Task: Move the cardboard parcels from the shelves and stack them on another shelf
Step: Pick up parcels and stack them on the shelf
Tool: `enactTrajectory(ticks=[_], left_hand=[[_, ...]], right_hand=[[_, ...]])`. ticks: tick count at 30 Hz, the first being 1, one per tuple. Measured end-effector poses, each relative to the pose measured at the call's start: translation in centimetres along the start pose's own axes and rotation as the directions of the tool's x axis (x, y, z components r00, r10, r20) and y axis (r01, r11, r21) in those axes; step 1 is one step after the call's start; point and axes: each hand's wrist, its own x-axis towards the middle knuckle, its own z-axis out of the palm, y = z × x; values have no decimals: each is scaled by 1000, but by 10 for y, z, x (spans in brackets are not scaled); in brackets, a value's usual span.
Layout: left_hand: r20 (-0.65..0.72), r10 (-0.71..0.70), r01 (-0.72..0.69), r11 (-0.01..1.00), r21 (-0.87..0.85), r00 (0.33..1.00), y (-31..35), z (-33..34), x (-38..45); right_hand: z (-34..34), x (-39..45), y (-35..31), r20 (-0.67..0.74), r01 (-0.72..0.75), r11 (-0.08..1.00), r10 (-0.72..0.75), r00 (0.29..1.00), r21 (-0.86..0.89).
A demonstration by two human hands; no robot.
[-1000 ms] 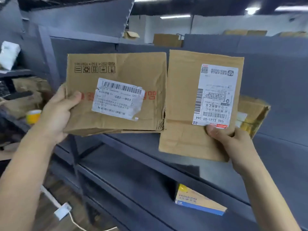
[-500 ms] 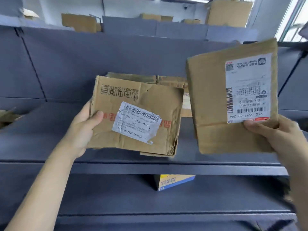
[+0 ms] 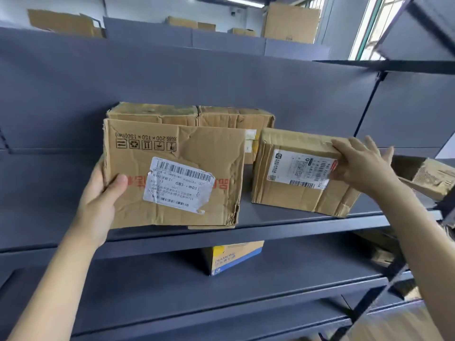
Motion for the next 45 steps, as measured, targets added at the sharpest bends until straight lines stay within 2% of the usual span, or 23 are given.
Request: enactTrajectory(ticks=[2,7,10,17,22,25,31,40,45], left_hand=[[4,22,-22,1000,-7,1000,-3,0,-4],[2,69,-69,997,16,998,-5,4,-10],[-29,77,-75,995,63,997,-5,5,-12],[-6,62,-59,972,227,998,4,12,-14],[23,38,-42,965,257,999,2,23,-11],[37,31,-40,962,271,999,0,30,-6],[-44,-14,24,973,230,999,-10,47,2],[-41,-33,40,982,183,999,-15,67,7],[-50,7,3,980,198,999,-19,70,6]], right_hand=[[3,1,-7,-73,6,1000,-6,997,-7],[23,-10,-30,-219,225,974,-213,952,28],[35,-7,-33,-282,228,973,-228,932,-33],[44,12,-20,-278,109,994,-97,956,27],[54,39,10,-239,1,998,13,971,58],[56,64,25,-187,21,996,-4,982,86],[68,109,38,-105,66,993,-56,993,95],[92,173,26,-77,110,990,-104,992,88],[102,196,20,-83,155,983,-146,986,104]])
